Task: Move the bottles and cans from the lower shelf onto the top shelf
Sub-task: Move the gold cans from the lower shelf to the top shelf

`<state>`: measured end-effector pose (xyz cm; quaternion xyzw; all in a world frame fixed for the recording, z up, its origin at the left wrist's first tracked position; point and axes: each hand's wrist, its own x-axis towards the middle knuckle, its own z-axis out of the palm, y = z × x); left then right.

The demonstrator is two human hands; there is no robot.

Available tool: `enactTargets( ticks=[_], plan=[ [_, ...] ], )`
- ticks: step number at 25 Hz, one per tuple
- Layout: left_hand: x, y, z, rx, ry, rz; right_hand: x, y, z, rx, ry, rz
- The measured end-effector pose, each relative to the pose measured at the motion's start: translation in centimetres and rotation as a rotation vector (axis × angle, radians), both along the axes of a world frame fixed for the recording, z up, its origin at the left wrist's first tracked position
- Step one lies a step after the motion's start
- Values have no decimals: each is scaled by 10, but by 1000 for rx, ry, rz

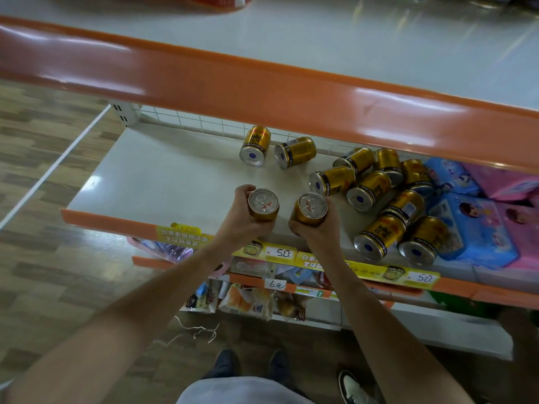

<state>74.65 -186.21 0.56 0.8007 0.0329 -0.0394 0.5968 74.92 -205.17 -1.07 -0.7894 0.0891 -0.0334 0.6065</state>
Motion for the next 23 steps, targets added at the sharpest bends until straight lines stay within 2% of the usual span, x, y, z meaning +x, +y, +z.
enactTargets(
  ticks=[6,16,23],
  plan=[
    [-4,-9,-1,-93,5,101,3,-4,9,80,20,10],
    [-4,-6,21,-129,75,56,-9,2,31,99,92,35],
    [-12,18,40,-165,48,37,-35,12,57,158,59,-95]
  ],
)
